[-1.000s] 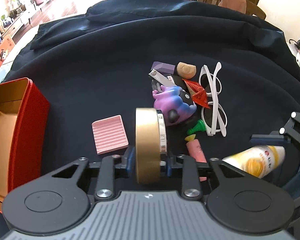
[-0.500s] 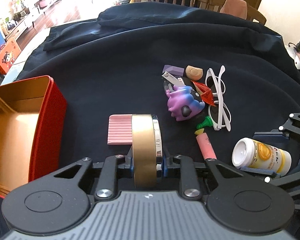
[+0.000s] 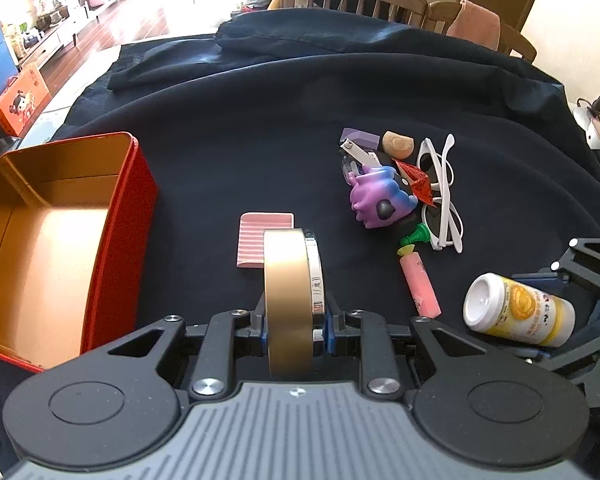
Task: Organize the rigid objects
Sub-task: 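Carry the tape roll and bottle into the red tin with both tools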
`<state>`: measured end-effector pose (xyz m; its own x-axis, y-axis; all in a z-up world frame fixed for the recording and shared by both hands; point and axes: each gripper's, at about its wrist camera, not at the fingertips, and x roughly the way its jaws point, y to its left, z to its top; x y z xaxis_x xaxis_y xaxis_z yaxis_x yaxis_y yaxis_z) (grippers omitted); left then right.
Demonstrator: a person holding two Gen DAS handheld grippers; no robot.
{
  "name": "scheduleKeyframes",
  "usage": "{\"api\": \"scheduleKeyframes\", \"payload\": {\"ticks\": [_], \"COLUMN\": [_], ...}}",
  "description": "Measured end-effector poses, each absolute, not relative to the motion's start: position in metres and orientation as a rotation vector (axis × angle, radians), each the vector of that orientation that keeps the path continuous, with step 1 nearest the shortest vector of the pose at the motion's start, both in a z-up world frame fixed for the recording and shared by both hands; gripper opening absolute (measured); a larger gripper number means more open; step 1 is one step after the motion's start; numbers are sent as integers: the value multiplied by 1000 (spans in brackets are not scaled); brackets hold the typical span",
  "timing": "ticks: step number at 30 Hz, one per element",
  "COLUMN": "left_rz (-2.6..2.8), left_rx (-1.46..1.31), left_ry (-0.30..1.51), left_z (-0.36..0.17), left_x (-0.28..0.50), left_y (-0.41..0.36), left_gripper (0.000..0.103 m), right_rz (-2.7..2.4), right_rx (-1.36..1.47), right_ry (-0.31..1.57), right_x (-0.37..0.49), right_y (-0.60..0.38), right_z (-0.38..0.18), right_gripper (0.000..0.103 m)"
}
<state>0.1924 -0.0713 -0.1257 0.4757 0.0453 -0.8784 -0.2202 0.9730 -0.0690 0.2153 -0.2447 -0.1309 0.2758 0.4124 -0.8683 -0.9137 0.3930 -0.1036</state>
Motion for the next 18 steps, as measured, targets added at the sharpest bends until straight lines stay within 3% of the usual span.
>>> {"api": "scheduleKeyframes", "payload": {"ticks": [4, 18], "left_rz": [155, 101], "left_rx": [-201, -273], "left_ry": [1054, 1003], "left_z": [-121, -82], "left_x": [186, 158], "left_y": [-67, -15], "left_gripper": [24, 24], "right_rz": [971, 891], "right_rx": [-668, -387], "right_ry": [880, 930], "right_x": [216, 199], "right_y": [-246, -207], "right_z": [-126, -60], "right_gripper": [47, 44]}}
